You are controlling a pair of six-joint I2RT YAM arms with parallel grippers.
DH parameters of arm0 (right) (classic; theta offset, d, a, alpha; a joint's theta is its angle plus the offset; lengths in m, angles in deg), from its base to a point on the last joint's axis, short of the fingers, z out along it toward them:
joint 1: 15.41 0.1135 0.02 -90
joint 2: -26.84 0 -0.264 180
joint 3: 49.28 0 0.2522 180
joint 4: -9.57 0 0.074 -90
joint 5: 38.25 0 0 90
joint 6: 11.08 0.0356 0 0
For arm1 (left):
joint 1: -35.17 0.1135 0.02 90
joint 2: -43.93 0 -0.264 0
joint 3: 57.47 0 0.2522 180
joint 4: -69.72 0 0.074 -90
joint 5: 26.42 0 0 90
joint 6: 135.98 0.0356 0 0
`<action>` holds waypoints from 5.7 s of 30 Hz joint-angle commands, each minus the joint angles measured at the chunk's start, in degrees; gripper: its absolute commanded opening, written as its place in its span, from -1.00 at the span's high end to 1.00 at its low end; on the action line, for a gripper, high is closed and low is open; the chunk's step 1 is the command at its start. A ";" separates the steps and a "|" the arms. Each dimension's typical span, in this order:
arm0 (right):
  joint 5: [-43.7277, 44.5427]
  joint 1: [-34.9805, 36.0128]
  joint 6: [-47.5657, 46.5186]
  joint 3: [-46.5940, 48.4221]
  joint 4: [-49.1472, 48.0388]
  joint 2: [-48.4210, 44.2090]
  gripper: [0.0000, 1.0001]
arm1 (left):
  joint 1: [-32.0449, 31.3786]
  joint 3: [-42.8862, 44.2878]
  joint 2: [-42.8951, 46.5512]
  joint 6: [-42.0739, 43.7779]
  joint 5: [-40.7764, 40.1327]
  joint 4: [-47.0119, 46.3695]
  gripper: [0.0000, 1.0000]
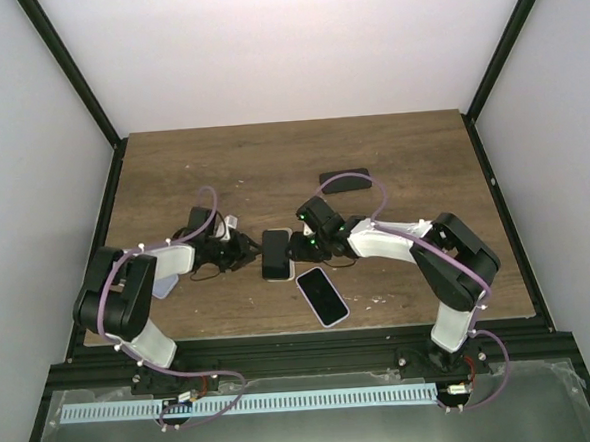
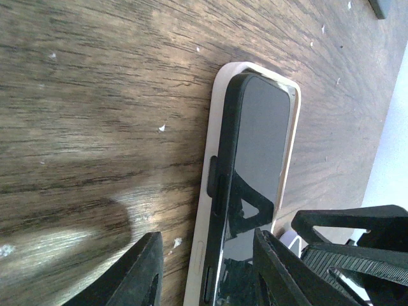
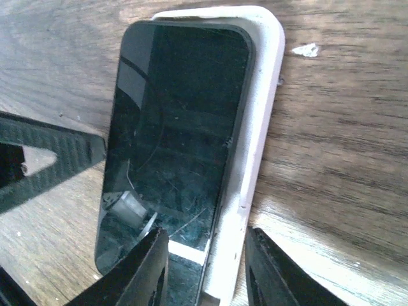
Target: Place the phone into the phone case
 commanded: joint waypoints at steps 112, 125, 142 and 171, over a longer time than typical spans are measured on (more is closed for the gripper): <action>-10.42 -3.78 -3.57 -6.21 -18.70 4.61 0.27 | -7.74 0.87 0.16 0.56 -10.36 4.11 0.29; -16.59 -3.89 1.41 -7.43 -29.31 8.48 0.28 | -5.87 1.01 -2.68 2.37 -7.55 0.06 0.86; -26.63 -3.95 10.23 -6.63 -41.47 8.93 0.28 | -3.61 -2.59 -1.49 3.01 -5.87 -0.15 0.44; -13.86 -5.18 -0.32 1.71 -22.80 13.15 0.63 | -0.95 6.70 -6.41 7.09 -6.69 0.29 0.98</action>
